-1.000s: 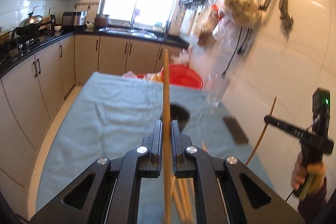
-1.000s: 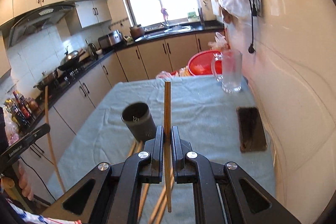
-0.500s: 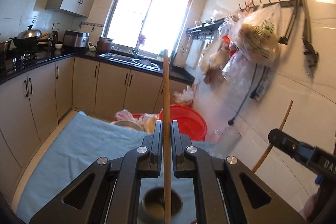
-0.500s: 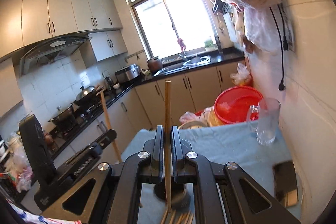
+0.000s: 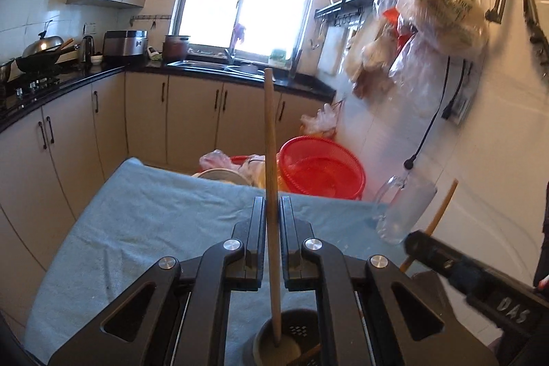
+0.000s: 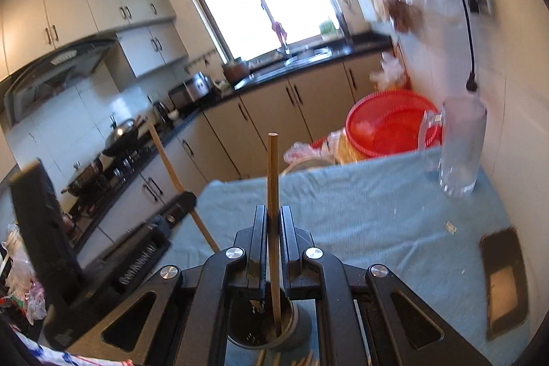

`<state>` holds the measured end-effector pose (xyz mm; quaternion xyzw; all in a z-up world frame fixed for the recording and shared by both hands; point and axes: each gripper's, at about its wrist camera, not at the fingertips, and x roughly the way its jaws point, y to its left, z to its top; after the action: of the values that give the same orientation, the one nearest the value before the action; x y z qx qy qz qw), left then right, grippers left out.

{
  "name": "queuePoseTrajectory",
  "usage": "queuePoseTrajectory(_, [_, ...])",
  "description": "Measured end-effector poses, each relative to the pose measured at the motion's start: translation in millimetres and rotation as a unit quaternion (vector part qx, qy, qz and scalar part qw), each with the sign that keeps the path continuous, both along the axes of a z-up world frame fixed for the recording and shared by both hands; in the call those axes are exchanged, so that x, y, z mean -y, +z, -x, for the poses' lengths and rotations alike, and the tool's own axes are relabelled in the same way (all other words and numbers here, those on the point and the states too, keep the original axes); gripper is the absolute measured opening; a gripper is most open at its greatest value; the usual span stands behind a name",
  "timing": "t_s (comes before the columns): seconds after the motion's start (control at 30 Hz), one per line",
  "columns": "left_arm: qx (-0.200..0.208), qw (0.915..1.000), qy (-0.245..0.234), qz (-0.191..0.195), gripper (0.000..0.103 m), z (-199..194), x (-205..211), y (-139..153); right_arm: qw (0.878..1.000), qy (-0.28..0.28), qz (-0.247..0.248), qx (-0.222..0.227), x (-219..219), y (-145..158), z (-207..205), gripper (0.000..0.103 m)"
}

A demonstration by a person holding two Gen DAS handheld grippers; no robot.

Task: Organize utensils
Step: 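Open both tools to release the chopsticks into the holder, then grasp another wooden chopstick with the left tool while the right tool grasps one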

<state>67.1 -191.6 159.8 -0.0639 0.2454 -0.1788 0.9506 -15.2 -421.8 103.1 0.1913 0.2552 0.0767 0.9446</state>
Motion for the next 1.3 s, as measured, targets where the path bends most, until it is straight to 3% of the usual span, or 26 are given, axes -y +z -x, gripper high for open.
queuePoseTrajectory(0.1, [-0.005,0.9999,0.003,-0.009,0.009,3.2,-1.3,-1.0,1.0,0.004,-0.009,-0.022,0.9,-14.2,-6.0,0.007])
queuePoseTrajectory(0.23, [-0.015,0.9998,0.008,-0.009,0.044,9.7,-8.3,3.6,0.999,0.007,-0.02,-0.039,-0.2,-23.5,-10.0,0.012])
queuePoseTrajectory(0.33, [-0.014,0.9998,0.017,-0.001,0.047,20.3,-19.5,10.9,0.999,0.005,-0.024,-0.042,0.1,-22.5,-8.6,0.028])
queuePoseTrajectory(0.6, [-0.026,0.999,0.034,0.011,0.052,65.8,-61.9,24.0,1.0,-0.002,-0.01,-0.026,2.5,-1.6,24.6,0.035])
queuePoseTrajectory(0.67, [-0.027,0.9988,0.04,0.015,0.057,85.4,-78.4,25.0,1.0,-0.004,-0.003,-0.022,5.0,2.1,40.4,0.04])
queuePoseTrajectory(0.83, [-0.039,0.9976,0.054,0.015,0.063,125.4,-110.7,10.5,0.999,-0.007,0.032,-0.039,11.7,-15.7,88.4,0.053])
queuePoseTrajectory(1.03, [-0.123,0.9921,0.027,-0.002,0.063,147.0,-118.1,-49.8,0.989,-0.001,0.052,-0.139,23.2,-96.6,126.5,0.052])
queuePoseTrajectory(1.13, [-0.166,0.986,-0.009,-0.016,0.062,148.5,-103.1,-79.5,0.981,0.007,0.056,-0.185,25.5,-132.0,135.1,0.032])
queuePoseTrajectory(1.3, [-0.196,0.9766,-0.067,-0.059,0.051,147.3,-69.6,-107.8,0.973,0.02,0.095,-0.209,14.4,-158.7,141.9,0.025])
